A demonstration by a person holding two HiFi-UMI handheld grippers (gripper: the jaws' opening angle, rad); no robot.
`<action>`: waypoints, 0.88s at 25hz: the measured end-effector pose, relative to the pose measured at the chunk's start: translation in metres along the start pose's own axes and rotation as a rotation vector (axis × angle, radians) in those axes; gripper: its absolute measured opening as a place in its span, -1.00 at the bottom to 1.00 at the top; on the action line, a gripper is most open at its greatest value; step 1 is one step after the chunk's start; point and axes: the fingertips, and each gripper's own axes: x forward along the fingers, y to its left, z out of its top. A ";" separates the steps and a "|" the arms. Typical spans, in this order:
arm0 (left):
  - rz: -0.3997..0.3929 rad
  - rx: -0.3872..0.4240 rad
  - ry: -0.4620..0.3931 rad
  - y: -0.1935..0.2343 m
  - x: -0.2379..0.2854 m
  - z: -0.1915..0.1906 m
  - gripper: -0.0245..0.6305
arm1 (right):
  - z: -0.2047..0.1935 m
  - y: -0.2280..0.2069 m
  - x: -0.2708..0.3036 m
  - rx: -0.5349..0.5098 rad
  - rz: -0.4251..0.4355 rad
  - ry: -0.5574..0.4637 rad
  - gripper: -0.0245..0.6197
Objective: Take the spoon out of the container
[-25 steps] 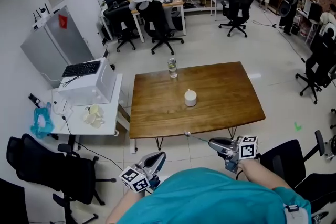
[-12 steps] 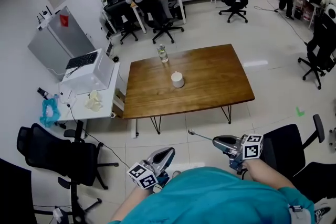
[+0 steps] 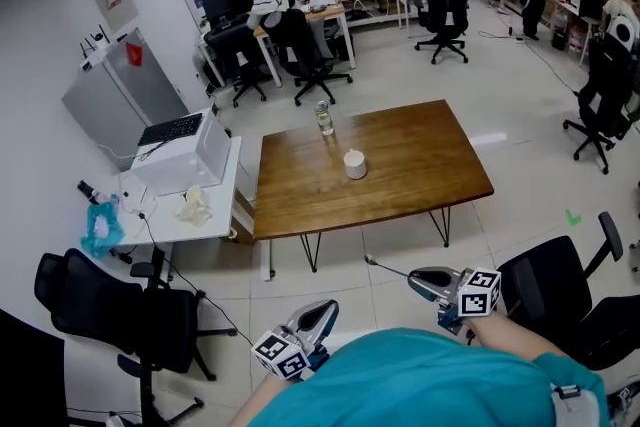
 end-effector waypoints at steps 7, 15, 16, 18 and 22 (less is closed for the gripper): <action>0.018 -0.040 -0.034 0.041 -0.048 0.002 -0.93 | -0.025 0.012 0.057 -0.069 -0.037 0.037 -0.78; -0.019 -0.022 -0.029 0.049 -0.052 0.011 -0.93 | -0.019 0.013 0.062 -0.083 -0.058 0.019 -0.78; -0.021 -0.017 -0.029 0.047 -0.051 0.012 -0.93 | -0.019 0.014 0.059 -0.080 -0.061 0.017 -0.78; -0.023 -0.010 -0.033 0.044 -0.051 0.013 -0.93 | -0.018 0.014 0.055 -0.079 -0.064 0.015 -0.78; -0.010 -0.030 -0.042 0.039 -0.047 0.010 -0.93 | -0.017 0.015 0.047 -0.083 -0.061 0.015 -0.78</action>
